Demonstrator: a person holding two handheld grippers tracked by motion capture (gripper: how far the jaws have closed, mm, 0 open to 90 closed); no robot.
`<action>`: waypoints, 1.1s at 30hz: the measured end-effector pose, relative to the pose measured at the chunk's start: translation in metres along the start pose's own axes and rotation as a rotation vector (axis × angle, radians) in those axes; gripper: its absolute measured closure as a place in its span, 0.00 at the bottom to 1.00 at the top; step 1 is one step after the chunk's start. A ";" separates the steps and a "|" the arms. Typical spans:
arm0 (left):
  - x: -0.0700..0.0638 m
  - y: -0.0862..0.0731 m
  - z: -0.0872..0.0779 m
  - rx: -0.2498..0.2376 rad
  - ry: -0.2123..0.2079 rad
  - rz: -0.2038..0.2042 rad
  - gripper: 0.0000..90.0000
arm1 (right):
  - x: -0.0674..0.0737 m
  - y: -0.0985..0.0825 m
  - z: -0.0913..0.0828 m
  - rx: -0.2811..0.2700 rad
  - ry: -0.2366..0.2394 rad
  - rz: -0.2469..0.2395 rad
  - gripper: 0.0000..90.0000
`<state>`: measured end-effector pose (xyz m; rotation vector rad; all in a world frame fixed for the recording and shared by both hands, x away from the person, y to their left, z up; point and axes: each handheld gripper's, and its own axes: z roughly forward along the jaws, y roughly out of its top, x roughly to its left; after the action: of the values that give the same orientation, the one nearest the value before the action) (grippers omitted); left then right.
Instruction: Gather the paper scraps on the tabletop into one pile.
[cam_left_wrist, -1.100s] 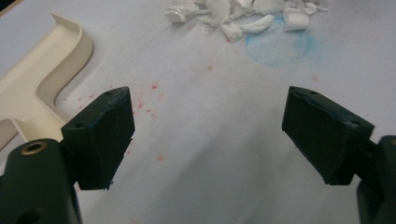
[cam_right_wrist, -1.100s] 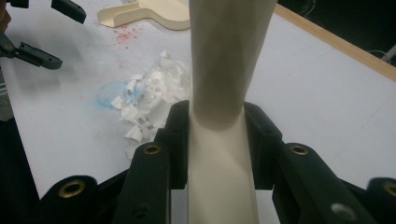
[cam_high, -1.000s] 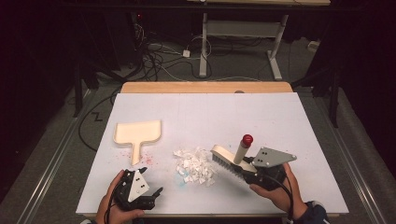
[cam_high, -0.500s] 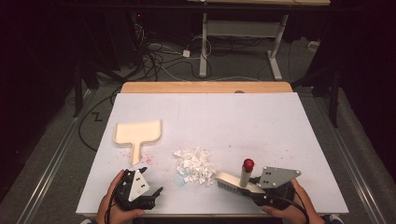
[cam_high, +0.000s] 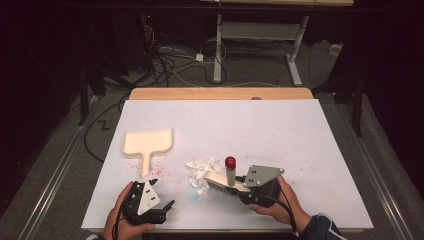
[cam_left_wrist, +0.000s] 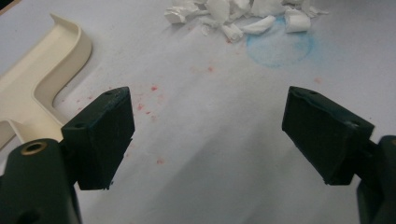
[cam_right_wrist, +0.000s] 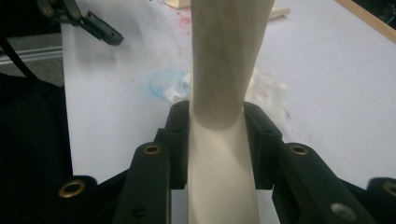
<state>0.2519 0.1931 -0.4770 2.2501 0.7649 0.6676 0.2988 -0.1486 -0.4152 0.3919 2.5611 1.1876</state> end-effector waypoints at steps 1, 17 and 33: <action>0.000 0.000 0.000 0.000 0.000 -0.001 0.18 | 0.000 0.001 0.000 -0.002 -0.002 0.000 0.76; 0.014 -0.005 -0.017 -0.074 0.064 -0.065 0.17 | 0.022 0.019 0.014 -0.061 0.149 -0.024 0.76; 0.013 -0.003 -0.013 -0.064 0.042 -0.049 0.17 | -0.018 0.025 0.058 -0.052 0.118 0.019 0.76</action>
<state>0.2513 0.2092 -0.4678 2.1581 0.8055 0.7075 0.3400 -0.0990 -0.4289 0.3450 2.6245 1.3190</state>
